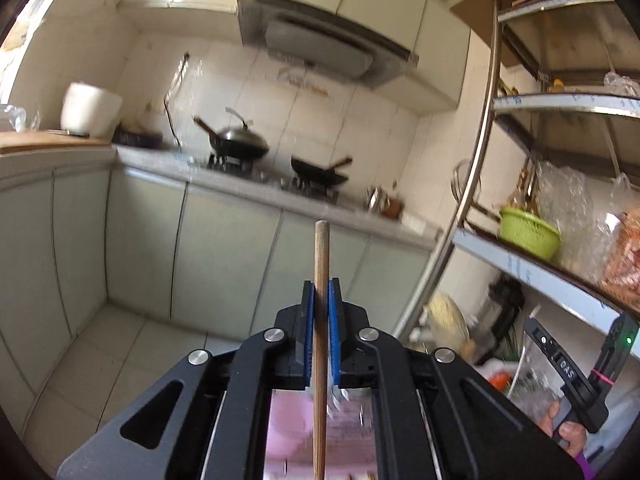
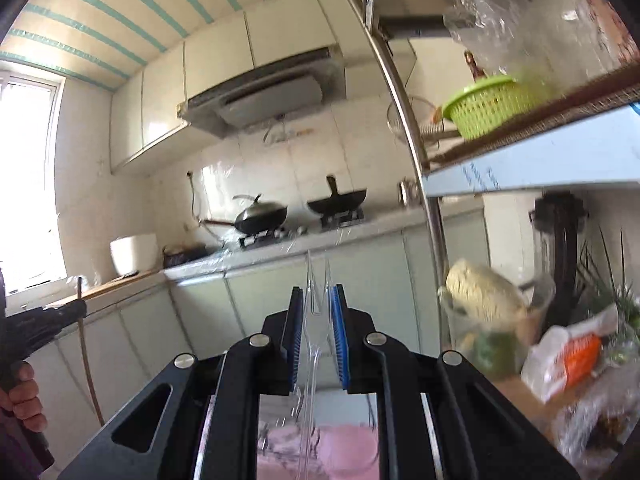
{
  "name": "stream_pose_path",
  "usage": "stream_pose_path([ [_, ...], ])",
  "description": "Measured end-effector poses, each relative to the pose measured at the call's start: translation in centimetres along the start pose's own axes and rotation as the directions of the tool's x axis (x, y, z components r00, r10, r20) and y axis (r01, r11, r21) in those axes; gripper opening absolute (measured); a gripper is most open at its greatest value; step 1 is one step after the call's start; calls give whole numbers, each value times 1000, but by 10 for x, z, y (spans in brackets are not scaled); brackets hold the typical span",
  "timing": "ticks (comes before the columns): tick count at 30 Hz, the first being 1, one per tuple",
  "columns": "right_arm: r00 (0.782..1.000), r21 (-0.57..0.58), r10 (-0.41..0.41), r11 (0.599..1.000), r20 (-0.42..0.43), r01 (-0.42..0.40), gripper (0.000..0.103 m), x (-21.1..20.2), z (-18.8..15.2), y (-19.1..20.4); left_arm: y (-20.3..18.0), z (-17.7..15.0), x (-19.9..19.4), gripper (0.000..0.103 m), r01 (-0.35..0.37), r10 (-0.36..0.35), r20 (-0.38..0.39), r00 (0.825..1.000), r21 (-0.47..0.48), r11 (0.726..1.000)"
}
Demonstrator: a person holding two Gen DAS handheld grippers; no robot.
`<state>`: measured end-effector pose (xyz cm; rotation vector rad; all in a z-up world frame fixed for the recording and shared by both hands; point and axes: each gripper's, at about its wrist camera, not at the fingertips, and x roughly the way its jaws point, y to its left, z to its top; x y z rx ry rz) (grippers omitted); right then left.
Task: Organize utensils
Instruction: 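Lift the wooden chopstick with the left tool while the right tool carries the fork over the pink cup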
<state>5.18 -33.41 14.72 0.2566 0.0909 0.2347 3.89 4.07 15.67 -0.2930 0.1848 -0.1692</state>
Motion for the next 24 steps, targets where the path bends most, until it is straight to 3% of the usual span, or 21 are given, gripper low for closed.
stream_pose_path([
  [10,993,-32,-63,997,97,67,14,53,11,-9,2,7,59,6,-63,63,177,982,-3,998],
  [18,994,-36,-103,994,27,104,14,93,-23,-21,15,-37,101,6,-107,103,114,988,29,994],
  [24,986,9,-92,995,-136,95,14,105,-53,-39,25,-69,108,6,-73,74,-27,997,27,997],
])
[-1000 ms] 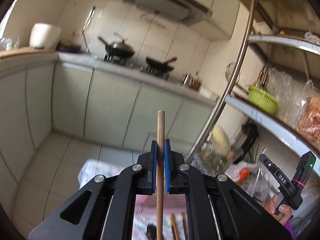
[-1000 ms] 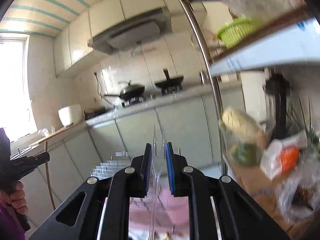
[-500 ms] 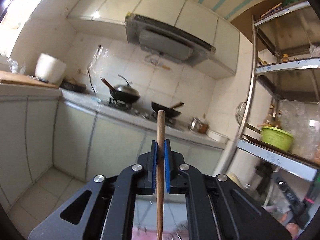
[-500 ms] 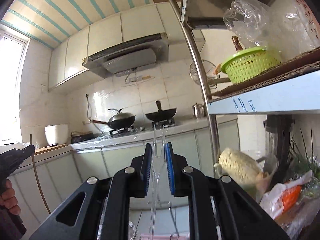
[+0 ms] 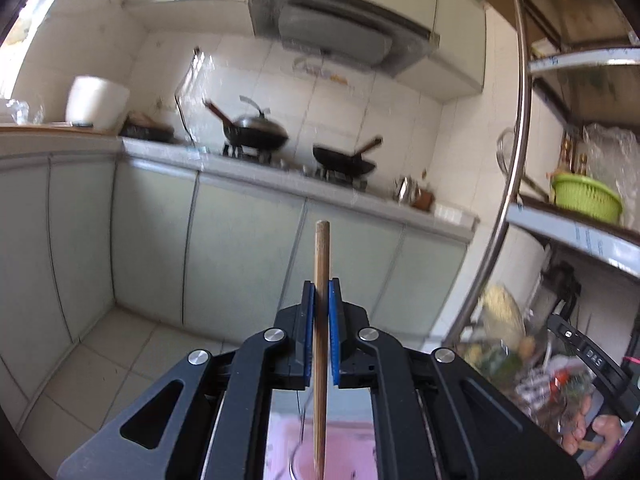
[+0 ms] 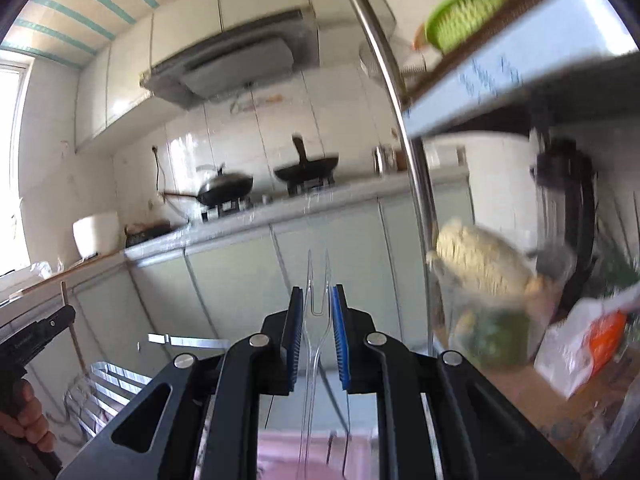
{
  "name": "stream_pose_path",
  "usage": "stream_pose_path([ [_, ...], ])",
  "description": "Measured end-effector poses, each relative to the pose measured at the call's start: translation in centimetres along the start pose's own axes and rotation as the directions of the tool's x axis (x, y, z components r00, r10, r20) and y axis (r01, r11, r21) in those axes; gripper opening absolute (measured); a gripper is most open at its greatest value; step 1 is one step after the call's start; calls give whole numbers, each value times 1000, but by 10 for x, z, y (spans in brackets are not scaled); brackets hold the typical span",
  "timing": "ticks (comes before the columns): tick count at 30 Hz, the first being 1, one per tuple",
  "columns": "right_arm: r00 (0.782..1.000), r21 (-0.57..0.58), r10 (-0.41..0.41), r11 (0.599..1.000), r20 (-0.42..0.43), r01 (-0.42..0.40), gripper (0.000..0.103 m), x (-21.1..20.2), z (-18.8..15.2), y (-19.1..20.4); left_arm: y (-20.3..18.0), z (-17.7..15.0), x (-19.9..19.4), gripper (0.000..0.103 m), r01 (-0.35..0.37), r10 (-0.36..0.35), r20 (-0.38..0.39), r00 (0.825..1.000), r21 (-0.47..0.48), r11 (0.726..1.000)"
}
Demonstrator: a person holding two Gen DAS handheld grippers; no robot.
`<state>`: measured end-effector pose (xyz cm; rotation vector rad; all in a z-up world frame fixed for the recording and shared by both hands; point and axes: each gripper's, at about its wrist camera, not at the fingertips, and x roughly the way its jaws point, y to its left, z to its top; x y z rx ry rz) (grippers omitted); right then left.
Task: Organize utensils
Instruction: 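Lift the wooden chopstick with the left tool while the right tool carries the fork over the pink cup, then open the left tool dropping the chopstick into the pink cup while the right tool releases the fork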
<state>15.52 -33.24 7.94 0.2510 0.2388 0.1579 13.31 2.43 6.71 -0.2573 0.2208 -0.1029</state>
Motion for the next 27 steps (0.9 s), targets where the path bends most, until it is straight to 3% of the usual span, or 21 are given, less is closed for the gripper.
stream_pose_path([
  [6,992,11,0,1000,-123,2,14,7,-18,-8,8,-20,6,6,40,-46,-147,988,-48,998],
  [9,989,-21,-5,1000,-150,2,14,4,-23,-1,12,-21,2,6,34,-42,-157,987,-52,998],
  [18,980,29,15,1000,-199,-9,14,0,-5,-3,8,0,-1,6,48,-56,-180,982,-50,998],
  [22,959,14,7,1000,-283,-3,14,14,-8,-1,6,-5,12,6,48,-58,-243,968,-45,998],
  [23,956,17,8,1000,-293,-4,7,16,-9,-2,4,-9,17,6,48,-59,-263,963,-45,998],
  [27,939,23,11,1000,-345,-4,4,24,-20,-1,3,-9,16,6,51,-62,-264,962,-47,998],
])
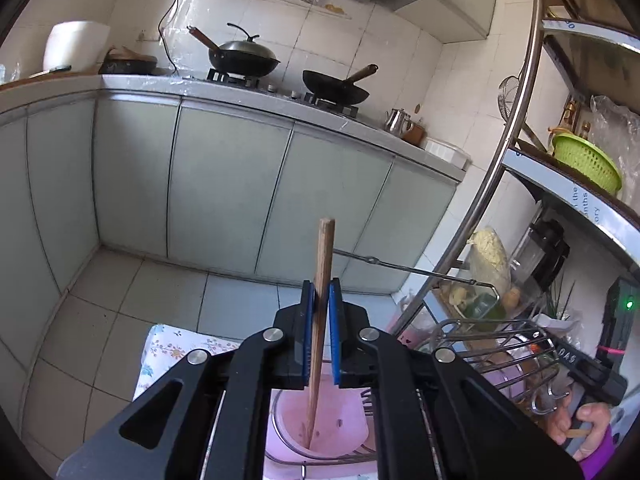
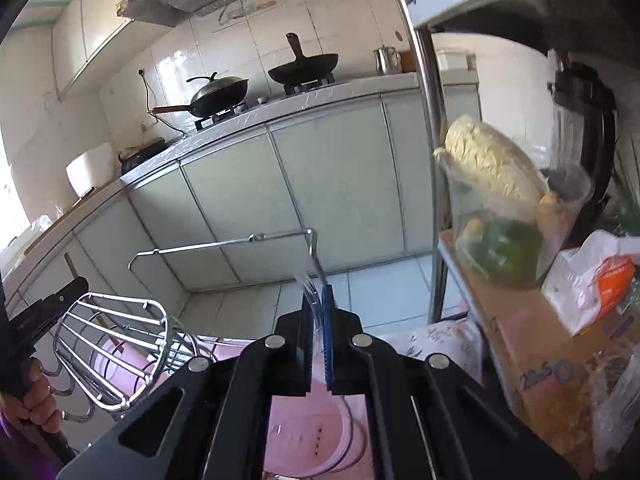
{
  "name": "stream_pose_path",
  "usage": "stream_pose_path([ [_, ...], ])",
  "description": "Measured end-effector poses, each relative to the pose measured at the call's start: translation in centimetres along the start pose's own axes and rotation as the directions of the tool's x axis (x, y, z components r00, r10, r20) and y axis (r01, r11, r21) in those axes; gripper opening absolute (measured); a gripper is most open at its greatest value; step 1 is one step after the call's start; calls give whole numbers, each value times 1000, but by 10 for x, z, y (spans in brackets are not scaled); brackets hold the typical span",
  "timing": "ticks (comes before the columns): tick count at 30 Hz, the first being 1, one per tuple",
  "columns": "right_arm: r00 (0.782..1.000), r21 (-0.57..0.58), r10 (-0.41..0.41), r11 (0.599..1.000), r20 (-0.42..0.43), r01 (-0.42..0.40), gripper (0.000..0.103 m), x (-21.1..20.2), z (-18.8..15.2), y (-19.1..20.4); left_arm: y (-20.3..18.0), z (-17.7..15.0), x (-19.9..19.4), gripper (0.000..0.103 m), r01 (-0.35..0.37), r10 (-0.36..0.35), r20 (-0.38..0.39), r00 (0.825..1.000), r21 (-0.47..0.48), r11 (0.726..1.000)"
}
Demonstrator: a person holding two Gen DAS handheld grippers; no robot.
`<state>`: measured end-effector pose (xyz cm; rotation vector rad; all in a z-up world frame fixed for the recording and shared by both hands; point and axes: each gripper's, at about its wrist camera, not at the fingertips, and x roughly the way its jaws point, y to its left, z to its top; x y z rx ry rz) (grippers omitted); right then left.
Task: Organize utensils
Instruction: 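Open the left tool dropping the chopstick into the pink cup while the right tool releases the fork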
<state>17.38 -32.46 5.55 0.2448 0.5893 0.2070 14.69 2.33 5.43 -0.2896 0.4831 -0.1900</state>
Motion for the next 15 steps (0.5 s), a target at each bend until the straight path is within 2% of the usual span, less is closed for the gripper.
stream_pose_path([
  [3,1000,-6,7,1000,6,-7,4,-4,5,2,-1,7,-3,6,2,-2,-2,1000,9,1000],
  [6,1000,3,14,1000,-10,-14,4,-3,10,2,1,12,1,6,12,-12,-39,999,-17,1000],
  [12,998,-6,13,1000,-55,-14,7,7,0,3,-4,4,8,8,5,-5,-54,999,-7,1000],
  [14,997,2,31,1000,-72,-31,12,8,-1,4,-5,5,8,14,14,-15,-74,997,-13,1000],
  [15,996,2,39,999,-83,-39,15,8,-1,5,-5,6,9,23,25,-27,-95,995,-23,999],
])
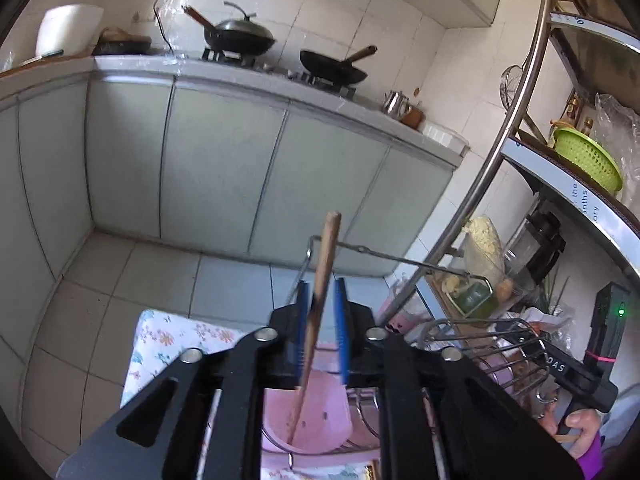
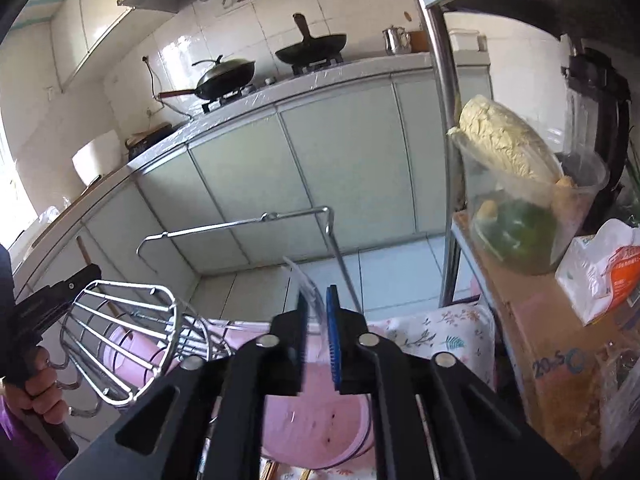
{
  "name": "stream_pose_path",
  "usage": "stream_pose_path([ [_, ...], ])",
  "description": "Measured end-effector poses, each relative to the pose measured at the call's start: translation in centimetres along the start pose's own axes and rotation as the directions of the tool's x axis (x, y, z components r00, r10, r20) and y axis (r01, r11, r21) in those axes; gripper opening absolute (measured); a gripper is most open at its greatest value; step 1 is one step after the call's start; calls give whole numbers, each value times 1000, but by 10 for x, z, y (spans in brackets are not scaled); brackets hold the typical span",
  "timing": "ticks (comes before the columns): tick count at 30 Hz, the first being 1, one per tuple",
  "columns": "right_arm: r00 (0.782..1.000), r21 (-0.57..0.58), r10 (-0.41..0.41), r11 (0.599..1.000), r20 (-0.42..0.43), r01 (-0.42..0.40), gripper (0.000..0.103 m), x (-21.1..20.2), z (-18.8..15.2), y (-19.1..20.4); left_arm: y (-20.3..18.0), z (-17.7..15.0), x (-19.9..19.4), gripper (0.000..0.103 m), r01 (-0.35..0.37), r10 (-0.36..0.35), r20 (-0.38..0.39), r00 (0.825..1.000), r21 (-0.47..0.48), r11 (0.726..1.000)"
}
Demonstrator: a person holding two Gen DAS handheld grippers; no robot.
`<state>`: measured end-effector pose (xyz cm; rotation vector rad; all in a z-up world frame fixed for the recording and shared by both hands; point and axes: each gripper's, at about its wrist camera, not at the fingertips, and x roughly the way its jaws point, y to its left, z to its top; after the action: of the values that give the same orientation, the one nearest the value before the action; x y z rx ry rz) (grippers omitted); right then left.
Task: Organize utensils
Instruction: 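Open the left tool dropping the chopstick into the pink cup while the right tool releases the fork, then move both tools back down to the utensils beside the caddy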
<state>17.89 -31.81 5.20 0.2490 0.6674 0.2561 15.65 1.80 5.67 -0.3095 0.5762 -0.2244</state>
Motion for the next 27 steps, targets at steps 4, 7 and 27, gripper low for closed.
stream_pose_path([
  [4,1000,-6,3,1000,10,-3,22,-11,2,0,5,3,-5,34,5,-5,-15,1000,-33,999],
  [7,999,-13,3,1000,46,-3,37,-26,2,1,9,6,-16,34,7,-7,2,1000,-57,998],
  [27,997,-27,-61,998,-38,60,37,-76,-98,7,5,-96,-61,34,-76,80,-182,980,27,997],
])
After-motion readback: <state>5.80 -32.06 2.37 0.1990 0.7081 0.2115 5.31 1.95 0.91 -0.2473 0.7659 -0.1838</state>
